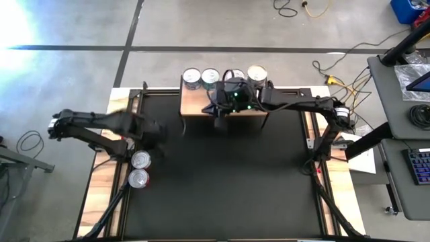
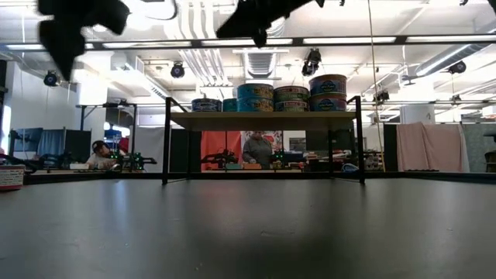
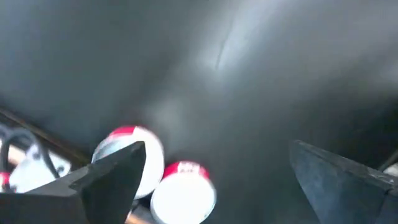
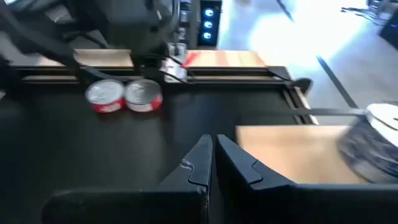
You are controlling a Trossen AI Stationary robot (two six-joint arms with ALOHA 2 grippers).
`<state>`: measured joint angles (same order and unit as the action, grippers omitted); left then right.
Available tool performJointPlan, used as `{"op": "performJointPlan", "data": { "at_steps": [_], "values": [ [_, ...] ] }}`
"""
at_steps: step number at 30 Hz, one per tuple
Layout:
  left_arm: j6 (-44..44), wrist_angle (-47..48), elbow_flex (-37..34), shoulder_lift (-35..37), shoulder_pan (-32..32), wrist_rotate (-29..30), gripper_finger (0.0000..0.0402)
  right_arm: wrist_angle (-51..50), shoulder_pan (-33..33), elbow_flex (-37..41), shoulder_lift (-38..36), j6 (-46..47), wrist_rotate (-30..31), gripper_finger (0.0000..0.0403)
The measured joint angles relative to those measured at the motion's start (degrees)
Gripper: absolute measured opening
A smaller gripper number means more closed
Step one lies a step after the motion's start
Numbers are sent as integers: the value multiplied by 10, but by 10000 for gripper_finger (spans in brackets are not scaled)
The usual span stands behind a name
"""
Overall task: Stack canned seafood by type on shelf
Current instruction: Put the top red tuna can on the shelf
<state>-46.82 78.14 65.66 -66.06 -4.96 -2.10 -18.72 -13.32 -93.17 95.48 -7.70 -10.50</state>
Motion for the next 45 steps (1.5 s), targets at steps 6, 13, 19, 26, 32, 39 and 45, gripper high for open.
{"op": "performJointPlan", "data": {
  "at_steps": [6,13,19,26,32,39,45],
  "values": [
    [-19,20,-92,-2,-58,1,304,1,46,0,0,7,3,13],
    [-17,6,-222,-10,-49,-3,134,2,97,-1,-1,95,97,13],
    [-20,-23,-223,-85,-43,44,11,11,121,-2,-1,175,120,13],
    [38,-28,-231,-214,-32,47,2,7,146,-33,-1,213,122,13],
    [83,-41,-233,-271,-32,46,0,-29,174,-82,-1,212,154,13],
    [129,-81,-191,-269,-45,85,0,-122,210,-124,-1,211,259,13],
    [227,-270,-77,-249,-60,134,0,-128,217,-118,-1,224,311,13]
  ]
}}
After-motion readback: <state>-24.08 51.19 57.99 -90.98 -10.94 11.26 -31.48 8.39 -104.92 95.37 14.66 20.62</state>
